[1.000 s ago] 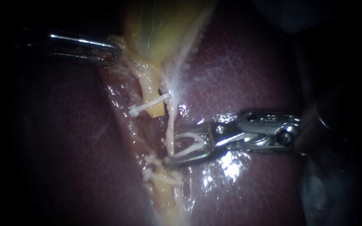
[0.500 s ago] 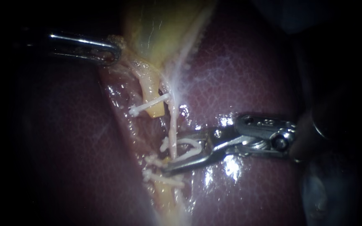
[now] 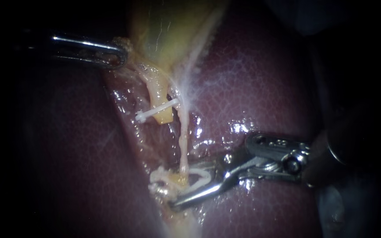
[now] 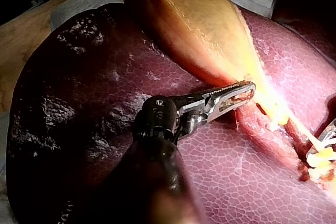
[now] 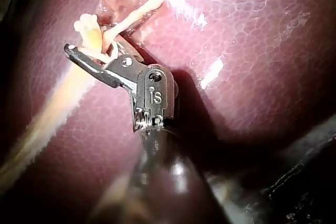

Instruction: Clipping first clip right tube

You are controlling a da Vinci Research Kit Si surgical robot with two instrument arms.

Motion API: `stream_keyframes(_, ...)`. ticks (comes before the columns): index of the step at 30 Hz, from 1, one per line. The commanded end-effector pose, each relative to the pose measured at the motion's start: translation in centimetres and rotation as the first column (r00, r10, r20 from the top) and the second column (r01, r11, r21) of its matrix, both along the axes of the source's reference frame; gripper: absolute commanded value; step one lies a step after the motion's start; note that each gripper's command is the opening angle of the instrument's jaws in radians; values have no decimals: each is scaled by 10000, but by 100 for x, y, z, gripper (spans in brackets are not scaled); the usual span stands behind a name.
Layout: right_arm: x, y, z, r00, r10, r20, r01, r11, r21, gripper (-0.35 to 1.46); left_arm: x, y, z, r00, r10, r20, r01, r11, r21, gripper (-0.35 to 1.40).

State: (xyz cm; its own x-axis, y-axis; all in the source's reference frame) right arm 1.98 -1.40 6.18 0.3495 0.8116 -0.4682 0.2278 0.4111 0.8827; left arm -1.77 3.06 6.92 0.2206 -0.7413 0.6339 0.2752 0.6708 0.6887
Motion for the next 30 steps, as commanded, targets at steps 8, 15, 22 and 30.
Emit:
stream_keyframes(8,1,5,-25,9993,137,-339,-129,9996,239,48,1,0,0,10000,8,7,-8,10000,2,-35)
stream_keyframes(15,1,9,-29,9993,275,-259,-268,9993,246,48,2,0,0,10000,8,7,-8,10000,2,-35)
stream_keyframes(22,0,9,-27,9992,305,-239,-300,9993,239,47,2,0,0,10000,10,8,-10,10000,2,-35)
stream_keyframes(30,0,11,-25,9985,540,-96,-538,9984,191,38,2,0,0,10000,9,7,-9,10000,2,-35)
